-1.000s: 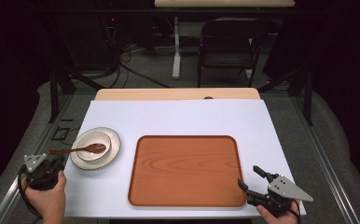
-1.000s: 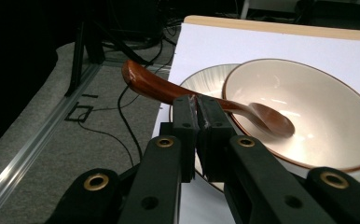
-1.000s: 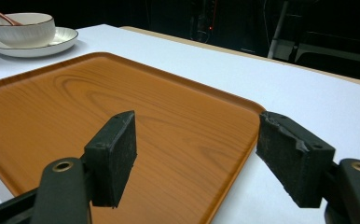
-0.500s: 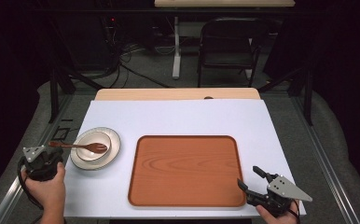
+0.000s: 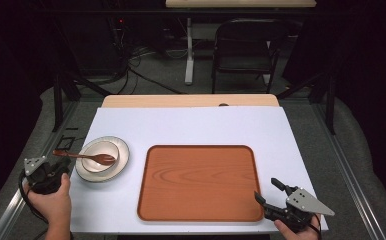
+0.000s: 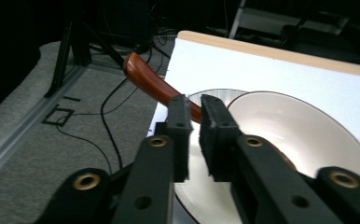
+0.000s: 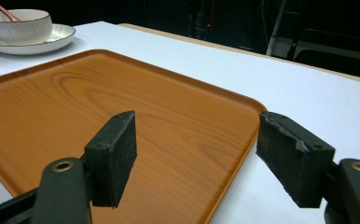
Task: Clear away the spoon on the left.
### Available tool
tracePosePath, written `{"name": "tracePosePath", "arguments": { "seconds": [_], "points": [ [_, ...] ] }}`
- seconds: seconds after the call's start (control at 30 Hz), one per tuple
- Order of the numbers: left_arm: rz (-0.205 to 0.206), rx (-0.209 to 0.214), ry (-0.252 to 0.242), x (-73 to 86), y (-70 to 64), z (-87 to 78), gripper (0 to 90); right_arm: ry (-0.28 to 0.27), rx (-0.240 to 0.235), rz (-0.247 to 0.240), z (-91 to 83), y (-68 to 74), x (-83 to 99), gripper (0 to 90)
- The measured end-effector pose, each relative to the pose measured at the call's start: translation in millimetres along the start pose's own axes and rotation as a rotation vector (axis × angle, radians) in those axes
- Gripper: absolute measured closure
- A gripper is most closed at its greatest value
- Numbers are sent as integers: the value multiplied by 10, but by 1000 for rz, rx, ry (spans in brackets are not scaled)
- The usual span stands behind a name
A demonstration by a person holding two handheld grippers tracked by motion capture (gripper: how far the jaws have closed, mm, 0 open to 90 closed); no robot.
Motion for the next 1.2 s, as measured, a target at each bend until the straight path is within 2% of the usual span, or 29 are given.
{"name": "tracePosePath", "arguments": {
  "seconds": [0.07, 0.13, 0.17, 0.23, 0.37, 0.4, 0.43, 0.6, 0.63, 0.67, 0.73, 0.87, 1.07, 1.2],
  "points": [
    [-14, 14, -9, 12, 14, -9, 761, -1, -2, 2, -4, 0, -1, 282],
    [-47, 43, -12, 32, 57, -37, 741, -2, -4, 4, -5, 1, -1, 282],
    [-71, 56, -22, 52, 100, -52, 686, -2, -5, 3, -7, 2, -2, 282],
    [-100, 78, -31, 73, 139, -56, 637, -4, -6, 0, -8, 2, -3, 282],
    [-129, 98, -34, 94, 189, -50, 570, -4, -7, 0, -10, -5, -3, 285],
    [-147, 124, -38, 102, 216, -40, 559, -4, -8, 1, -9, -8, -2, 285],
    [-152, 130, -41, 104, 222, -36, 544, -5, -8, 1, -9, -7, -3, 285],
    [-175, 138, -49, 102, 234, -28, 472, -2, -11, 5, -5, 0, -2, 285],
    [-213, 172, -46, 99, 240, -24, 436, 0, -10, 0, -2, -1, -2, 285],
    [-234, 197, -45, 94, 241, -16, 418, 1, -10, -2, -1, -2, -2, 285],
    [-241, 206, -40, 90, 232, -11, 392, 1, -11, -2, 2, -1, -2, 285],
    [-250, 211, -45, 86, 210, 28, 393, 5, -12, -1, 7, 0, 1, 285],
    [-257, 241, -46, 91, 200, 112, 418, 10, -10, 3, 15, 2, 6, 285],
    [-280, 261, -54, 56, 182, 195, 435, 14, -8, 1, 29, 3, 8, 285]
  ]
}}
Point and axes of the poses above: each handheld gripper's, and its own axes: z roughly forward along the jaws, x roughly out of its underside, y roughly to its left, the point moved 1 cm from there along z, roughly forward along the jaws, and after that the axes turned 14 degrees about y, right-handed, at the moved point
